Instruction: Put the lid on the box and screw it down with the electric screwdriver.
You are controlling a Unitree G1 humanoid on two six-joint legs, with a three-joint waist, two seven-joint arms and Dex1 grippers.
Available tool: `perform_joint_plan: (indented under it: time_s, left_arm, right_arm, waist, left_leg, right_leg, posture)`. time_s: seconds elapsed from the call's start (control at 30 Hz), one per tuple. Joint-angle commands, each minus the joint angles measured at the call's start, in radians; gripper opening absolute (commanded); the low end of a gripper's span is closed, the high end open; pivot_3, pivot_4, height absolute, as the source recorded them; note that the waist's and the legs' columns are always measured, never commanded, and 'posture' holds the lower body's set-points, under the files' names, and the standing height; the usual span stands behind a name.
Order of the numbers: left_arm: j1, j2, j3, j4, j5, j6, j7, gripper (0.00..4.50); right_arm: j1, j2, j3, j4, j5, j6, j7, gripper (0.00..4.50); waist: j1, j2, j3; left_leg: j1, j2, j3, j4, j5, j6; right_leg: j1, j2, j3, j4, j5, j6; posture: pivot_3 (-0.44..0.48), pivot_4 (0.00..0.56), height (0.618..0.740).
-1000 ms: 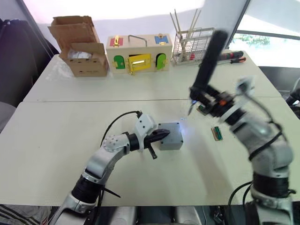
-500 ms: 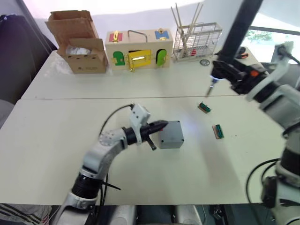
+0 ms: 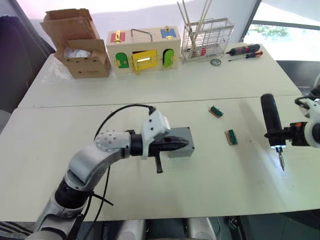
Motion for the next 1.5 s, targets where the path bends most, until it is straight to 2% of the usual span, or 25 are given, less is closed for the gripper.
perform_joint_plan:
  time_s: [0.03, 0.23, 0.3, 0.37, 0.47, 0.57, 0.67, 0.7, 0.8, 0.87, 0.93, 1.07, 1.2, 1.5]
  left_arm:
    - [-0.005, -0.015, -0.013, -0.042, 0.013, -0.015, 0.027, 0.00]
    - [0.013, -0.051, -0.009, -0.044, 0.013, -0.011, 0.075, 0.00]
    - [0.031, -0.065, 0.014, -0.036, 0.003, -0.018, 0.096, 0.00]
    - [0.041, -0.079, 0.035, -0.028, 0.001, -0.030, 0.115, 0.00]
    - [0.034, -0.092, 0.162, -0.040, -0.074, 0.006, 0.154, 0.00]
    - [0.072, -0.041, 0.208, -0.040, -0.050, 0.006, 0.173, 0.00]
    - [0.120, -0.038, 0.264, -0.021, -0.053, -0.013, 0.213, 0.00]
    - [0.146, -0.068, 0.300, -0.013, -0.084, -0.016, 0.237, 0.00]
    - [0.215, -0.119, 0.362, -0.020, -0.174, 0.015, 0.268, 0.00]
    - [0.256, -0.089, 0.335, -0.034, -0.154, 0.026, 0.259, 0.00]
    - [0.291, -0.055, 0.302, -0.037, -0.125, 0.025, 0.247, 0.00]
    - [0.317, 0.001, 0.256, -0.004, -0.076, -0.008, 0.221, 0.00]
    - [0.297, 0.016, 0.202, 0.089, -0.012, -0.060, 0.189, 0.00]
    - [0.171, -0.048, 0.087, 0.265, 0.069, -0.142, 0.115, 0.00]
  right_arm:
    - [-0.090, 0.002, 0.044, 0.116, -0.092, -0.036, 0.074, 1.80]
    - [-0.201, 0.061, 0.147, 0.281, -0.234, -0.111, 0.180, 1.80]
    - [-0.220, 0.074, 0.177, 0.317, -0.284, -0.146, 0.207, 2.81]
    - [-0.234, 0.082, 0.195, 0.345, -0.320, -0.167, 0.243, 3.49]
    - [-0.251, 0.091, 0.186, 0.357, -0.369, -0.212, 0.236, 4.44]
    - [-0.263, 0.091, 0.122, 0.327, -0.414, -0.370, 0.174, 4.48]
    - [-0.259, 0.113, 0.004, 0.201, -0.382, -0.489, 0.135, 4.48]
    - [-0.206, 0.148, -0.070, 0.054, -0.318, -0.514, 0.148, 4.48]
    - [-0.049, 0.299, -0.239, -0.383, -0.108, -0.397, 0.115, 4.48]
    - [0.073, 0.380, -0.244, -0.613, -0.049, -0.380, 0.087, 4.48]
    - [0.186, 0.418, -0.207, -0.765, -0.035, -0.393, 0.083, 4.48]
    - [0.313, 0.448, -0.154, -0.868, -0.034, -0.404, 0.073, 4.48]
    - [0.384, 0.454, -0.119, -0.886, -0.049, -0.421, 0.066, 4.48]
    - [0.462, 0.465, -0.077, -0.934, -0.051, -0.391, 0.018, 4.48]
  waist:
    - [0.000, 0.000, 0.000]
    - [0.000, -0.002, 0.001]
    - [-0.002, -0.002, 0.001]
    - [0.001, -0.003, 0.001]
    - [0.006, -0.003, 0.001]
    - [0.006, -0.002, 0.001]
    - [0.002, -0.002, 0.001]
    - [0.003, -0.002, 0.001]
    - [-0.002, -0.007, 0.000]
    - [0.006, -0.009, -0.001]
    - [0.024, -0.009, -0.001]
    - [0.040, -0.010, -0.001]
    - [0.035, -0.012, -0.003]
    - [0.034, -0.012, -0.002]
  left_leg:
    - [0.000, 0.000, 0.000, 0.000, 0.000, 0.000]
    - [0.000, 0.000, 0.000, 0.000, 0.004, -0.008]
    - [0.000, 0.000, 0.000, 0.000, 0.005, -0.008]
    - [0.000, 0.000, 0.000, 0.001, 0.005, -0.008]
    - [0.000, 0.000, -0.001, 0.001, 0.005, -0.009]
    - [0.000, 0.000, -0.001, 0.001, 0.006, -0.010]
    - [0.000, -0.001, 0.000, 0.000, 0.006, -0.010]
    - [0.000, 0.000, 0.000, 0.000, 0.006, -0.010]
    - [0.001, 0.001, -0.002, 0.000, 0.006, -0.011]
    - [0.000, 0.002, -0.006, 0.000, 0.007, -0.013]
    - [0.000, 0.002, -0.009, 0.000, 0.008, -0.014]
    - [-0.002, -0.003, -0.007, 0.003, 0.008, -0.011]
    - [0.002, -0.002, -0.007, 0.003, 0.005, -0.005]
    - [0.002, -0.001, -0.007, 0.001, 0.009, -0.010]
  right_leg:
    - [0.000, 0.000, 0.000, 0.000, 0.000, 0.000]
    - [0.000, 0.001, 0.000, 0.000, 0.001, 0.001]
    - [0.000, 0.001, 0.000, 0.000, 0.001, 0.001]
    - [0.000, 0.001, 0.000, 0.000, 0.001, 0.001]
    - [0.001, 0.001, 0.000, 0.000, 0.002, 0.001]
    - [0.000, 0.001, 0.000, 0.000, 0.002, 0.001]
    - [-0.001, 0.001, 0.001, 0.000, 0.002, 0.002]
    - [-0.001, 0.001, 0.001, 0.001, 0.002, 0.002]
    - [-0.001, 0.003, 0.000, 0.002, 0.002, 0.002]
    - [-0.001, 0.004, -0.003, 0.004, 0.002, 0.002]
    - [-0.001, 0.003, -0.004, 0.006, 0.002, 0.001]
    - [0.001, 0.000, 0.000, 0.003, 0.004, -0.001]
    - [0.005, 0.000, 0.000, 0.000, 0.005, -0.002]
    - [0.003, 0.002, -0.002, 0.001, 0.005, -0.002]
  posture:
    - [0.000, 0.150, 0.734]
    - [0.000, 0.150, 0.734]
    - [0.000, 0.150, 0.734]
    - [0.000, 0.150, 0.734]
    - [0.000, 0.150, 0.734]
    - [0.000, 0.150, 0.734]
    - [0.000, 0.150, 0.734]
    - [0.000, 0.150, 0.734]
    - [0.000, 0.150, 0.734]
    - [0.000, 0.150, 0.734]
    - [0.000, 0.150, 0.734]
    - [0.000, 0.150, 0.734]
    - [0.000, 0.150, 0.734]
    - [0.000, 0.150, 0.734]
